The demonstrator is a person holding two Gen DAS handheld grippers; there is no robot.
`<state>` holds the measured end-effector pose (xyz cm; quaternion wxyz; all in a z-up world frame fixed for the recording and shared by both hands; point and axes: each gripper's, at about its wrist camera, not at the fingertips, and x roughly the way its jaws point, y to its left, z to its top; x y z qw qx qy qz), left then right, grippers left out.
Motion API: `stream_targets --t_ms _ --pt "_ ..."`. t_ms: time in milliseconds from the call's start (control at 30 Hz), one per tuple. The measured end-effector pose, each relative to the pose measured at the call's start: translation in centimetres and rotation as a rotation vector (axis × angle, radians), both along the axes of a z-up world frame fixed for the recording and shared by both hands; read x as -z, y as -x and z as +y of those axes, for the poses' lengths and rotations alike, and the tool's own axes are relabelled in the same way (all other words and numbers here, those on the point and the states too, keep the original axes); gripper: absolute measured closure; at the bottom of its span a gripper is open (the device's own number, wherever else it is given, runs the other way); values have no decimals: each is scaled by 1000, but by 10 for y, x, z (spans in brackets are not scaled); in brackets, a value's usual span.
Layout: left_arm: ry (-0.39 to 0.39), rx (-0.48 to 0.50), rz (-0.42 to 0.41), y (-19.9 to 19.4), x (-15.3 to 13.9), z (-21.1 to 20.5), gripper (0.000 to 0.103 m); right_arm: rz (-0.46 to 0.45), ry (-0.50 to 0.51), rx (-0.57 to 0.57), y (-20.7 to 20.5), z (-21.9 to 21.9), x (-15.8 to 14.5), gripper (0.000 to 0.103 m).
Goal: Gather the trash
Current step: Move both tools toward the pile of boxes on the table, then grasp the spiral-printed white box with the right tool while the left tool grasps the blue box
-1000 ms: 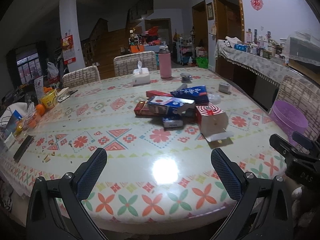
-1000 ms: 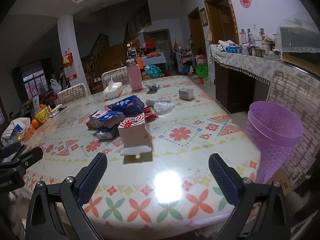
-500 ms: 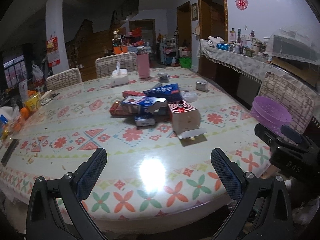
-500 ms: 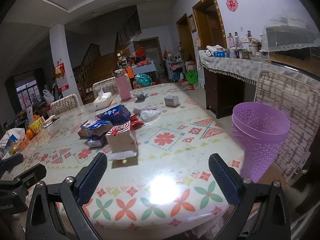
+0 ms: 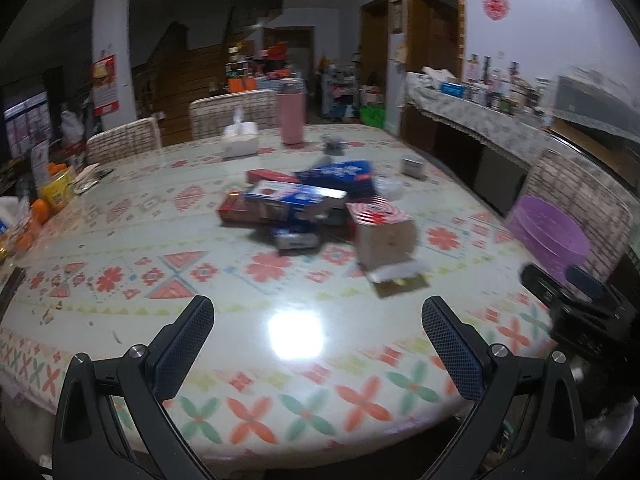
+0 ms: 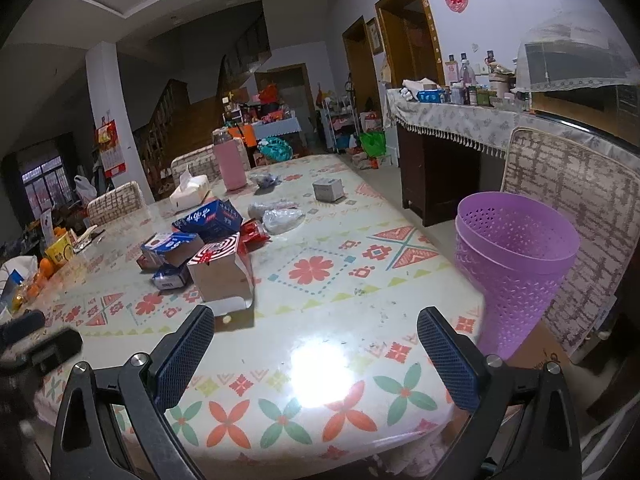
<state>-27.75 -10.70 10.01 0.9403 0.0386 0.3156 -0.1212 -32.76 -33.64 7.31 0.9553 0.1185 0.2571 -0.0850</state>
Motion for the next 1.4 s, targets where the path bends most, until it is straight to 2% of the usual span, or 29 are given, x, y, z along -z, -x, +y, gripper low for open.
stream_targets --t_ms 267,467,667,1067,1400 --pt "-24 -111 14 -49 -5 35 0 55 -39 -104 -41 10 6 0" --pt "-12 -114 82 -95 3 39 0 89 -48 -204 -85 30 9 0" --pt "13 -103 143 -140 8 39 0 119 -42 -255 -126 48 13 0" --pt "161 -94 304 -220 36 37 0 154 -50 -284 -171 50 19 0" --pt "277 -107 429 -269 63 37 0 202 -20 -310 -198 65 33 0"
